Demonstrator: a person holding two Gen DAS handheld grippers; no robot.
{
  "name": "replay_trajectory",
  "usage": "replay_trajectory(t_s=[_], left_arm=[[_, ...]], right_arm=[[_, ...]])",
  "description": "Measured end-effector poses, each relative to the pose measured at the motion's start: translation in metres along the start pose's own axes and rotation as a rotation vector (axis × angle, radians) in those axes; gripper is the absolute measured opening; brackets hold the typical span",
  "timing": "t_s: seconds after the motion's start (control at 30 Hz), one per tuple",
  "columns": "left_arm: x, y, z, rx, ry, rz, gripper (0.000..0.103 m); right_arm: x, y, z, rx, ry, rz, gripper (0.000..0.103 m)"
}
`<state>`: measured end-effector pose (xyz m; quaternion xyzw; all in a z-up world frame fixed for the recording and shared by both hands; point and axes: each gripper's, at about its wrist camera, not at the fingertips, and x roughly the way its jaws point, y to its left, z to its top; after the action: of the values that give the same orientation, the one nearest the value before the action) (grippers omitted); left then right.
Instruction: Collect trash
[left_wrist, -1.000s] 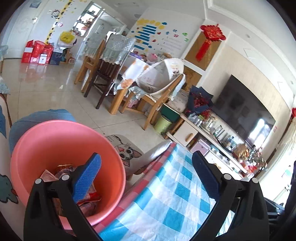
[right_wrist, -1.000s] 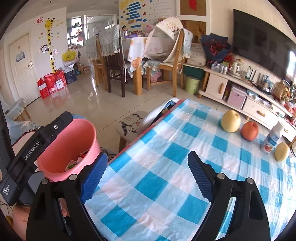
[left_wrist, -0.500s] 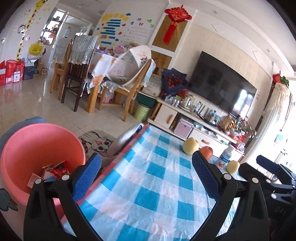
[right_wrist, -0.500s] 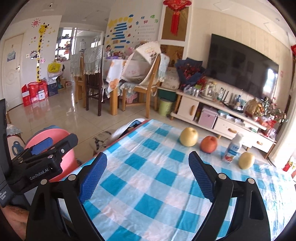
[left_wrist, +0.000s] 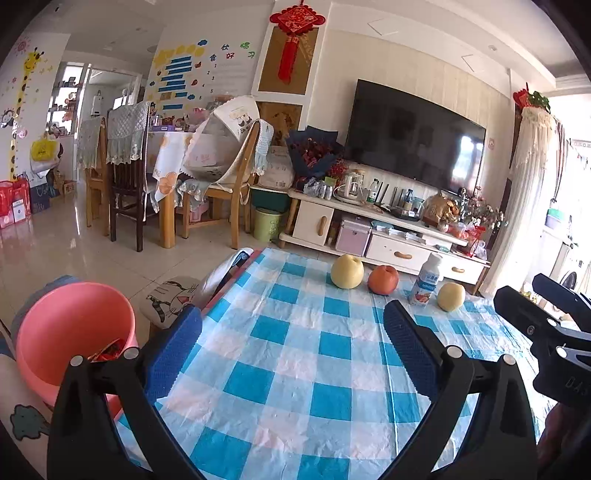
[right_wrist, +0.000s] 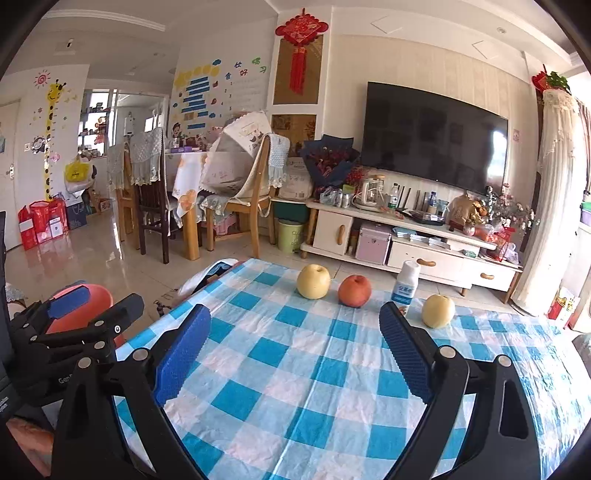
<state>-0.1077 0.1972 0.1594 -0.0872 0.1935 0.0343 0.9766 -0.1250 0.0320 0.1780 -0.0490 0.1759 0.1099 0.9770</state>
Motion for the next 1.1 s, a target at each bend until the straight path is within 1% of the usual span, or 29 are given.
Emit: replay_trajectory(t_s=[0.17,0.37,0.5,0.6,0.8,0.93,1.1], left_arm=[[-0.005,-0.031,0.003,0.031,0.014,-0.003,0.099],[-0.012,-0.074,0.008,0.077,0.019,-0.038,0.099],[-0.018,-0.103,0.012,0.132,-0.009,-0.044,0.099],[-0.024,-0.122,0.013,0.152,-0.028,-0.061,0.099],[-0.035,-0.153,0.014,0.196,-0.072,-0.053,0.099],[-0.039,-0.168,0.016,0.206,-0.089,-0.061,0.099],[-0.043,-0.181,0.018,0.205,-0.104,-0.071,0.099]], right_arm=[[-0.014,-0.035,-0.002,0.062,-0.024,-0.045,0.092],[-0.033,-0.076,-0.006,0.11,-0.064,-0.112,0.092],[-0.042,-0.101,-0.01,0.153,-0.081,-0.15,0.092],[-0.051,-0.118,-0.012,0.168,-0.104,-0.19,0.092],[-0.062,-0.148,-0.017,0.204,-0.136,-0.244,0.092],[-0.069,-0.159,-0.019,0.209,-0.154,-0.272,0.095],[-0.076,-0.172,-0.022,0.221,-0.17,-0.292,0.095]])
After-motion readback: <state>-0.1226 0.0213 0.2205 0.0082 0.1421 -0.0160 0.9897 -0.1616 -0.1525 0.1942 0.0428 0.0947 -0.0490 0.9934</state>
